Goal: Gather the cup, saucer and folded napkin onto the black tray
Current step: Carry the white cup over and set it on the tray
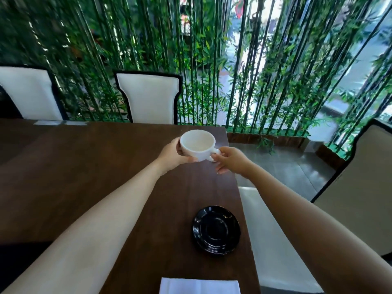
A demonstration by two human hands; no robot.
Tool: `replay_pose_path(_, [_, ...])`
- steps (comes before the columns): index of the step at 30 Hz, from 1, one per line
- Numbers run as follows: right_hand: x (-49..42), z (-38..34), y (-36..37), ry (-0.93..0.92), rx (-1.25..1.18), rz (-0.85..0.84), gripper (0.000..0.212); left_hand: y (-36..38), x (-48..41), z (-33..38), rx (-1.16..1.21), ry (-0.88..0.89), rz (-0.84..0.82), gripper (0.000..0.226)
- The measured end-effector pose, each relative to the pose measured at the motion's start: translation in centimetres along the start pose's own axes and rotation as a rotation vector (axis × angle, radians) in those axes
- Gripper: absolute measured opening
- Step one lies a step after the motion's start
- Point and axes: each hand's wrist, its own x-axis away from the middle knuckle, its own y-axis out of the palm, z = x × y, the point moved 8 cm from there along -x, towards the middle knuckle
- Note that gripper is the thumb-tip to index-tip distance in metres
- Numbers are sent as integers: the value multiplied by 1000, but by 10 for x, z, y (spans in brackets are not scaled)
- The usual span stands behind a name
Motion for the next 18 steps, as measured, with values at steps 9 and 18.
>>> replay_pose_path(9, [15,-70,42,-135,-19,-138,15,-75,58,23,-19,33,163,87])
replay_pose_path(18, [19,-140,133,-229,-38,-344,26,-171,129,14,-31,-20,265,80])
